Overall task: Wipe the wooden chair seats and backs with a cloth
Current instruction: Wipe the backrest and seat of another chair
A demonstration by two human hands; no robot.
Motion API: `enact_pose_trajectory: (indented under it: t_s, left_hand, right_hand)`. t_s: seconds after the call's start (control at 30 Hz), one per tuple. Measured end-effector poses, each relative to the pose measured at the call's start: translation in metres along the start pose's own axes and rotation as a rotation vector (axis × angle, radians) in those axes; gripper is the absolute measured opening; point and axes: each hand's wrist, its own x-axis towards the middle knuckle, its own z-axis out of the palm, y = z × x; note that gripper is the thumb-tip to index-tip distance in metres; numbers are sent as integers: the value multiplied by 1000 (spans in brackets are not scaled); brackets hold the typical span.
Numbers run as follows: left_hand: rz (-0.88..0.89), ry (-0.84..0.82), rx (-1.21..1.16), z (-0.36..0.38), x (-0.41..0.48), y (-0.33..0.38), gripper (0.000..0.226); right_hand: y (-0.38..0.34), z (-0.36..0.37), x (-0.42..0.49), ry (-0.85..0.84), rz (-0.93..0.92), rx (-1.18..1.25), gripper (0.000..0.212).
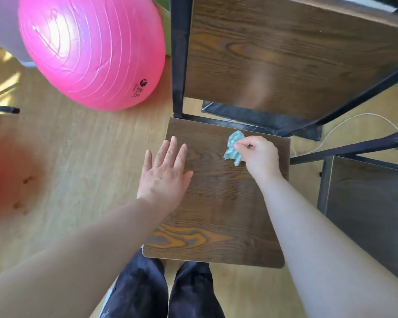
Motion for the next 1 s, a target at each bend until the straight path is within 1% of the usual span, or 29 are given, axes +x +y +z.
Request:
enact_pose_trajectory:
  t_s: [0.07, 0.13, 0.2, 0.27, 0.33, 0.37, 0.43, 0.47, 0.53, 0.6, 0.7, 0.77, 0.9, 1.0]
  left_hand:
    - [1, -2, 8, 1, 1, 8, 65]
    - [0, 0, 18, 2, 2, 13, 65]
    - [-4, 3, 18, 3, 4, 17, 65]
    - [-11, 7, 13, 3, 5, 19, 65]
    - [-20, 10, 10, 3, 7, 21, 65]
    - [-25, 12, 8, 4, 7, 21, 65]
    - [-33, 18, 3, 5, 9, 22, 65]
    - [-35, 22, 0, 6, 10, 23, 65]
    - [-41, 36, -9, 7, 12, 24, 65]
    - [-50, 44, -17, 8, 13, 25, 65]
    - [-67, 41, -20, 10, 15, 23, 65]
    - [-79, 39, -24, 11, 16, 20, 65]
    - [-102, 33, -32, 9, 16, 9, 65]
    - [-131, 24, -36, 10, 17, -6, 65]
  right_hand:
    - [0, 2, 0, -8, -31, -174, 9]
    - [2, 4, 0, -12, -11, -226, 7]
    - [4, 4, 4, -25, 13, -136, 15]
    - [4, 0, 10, -81, 37, 17, 31]
    - [5, -8, 19, -143, 57, 109, 44]
    - [5, -13, 25, -169, 71, 138, 45]
    - [4, -23, 36, -211, 108, 166, 41]
    - [4, -28, 42, -221, 109, 148, 39]
    - [4, -36, 52, -213, 34, -8, 37]
    - [3, -40, 59, -151, -69, -222, 38]
    - [1, -30, 61, -102, -102, -377, 34]
    - [0, -16, 57, -95, -89, -421, 37]
    - [-14, 14, 51, -8, -54, -434, 38]
    - [-33, 42, 44, -47, -92, -402, 37]
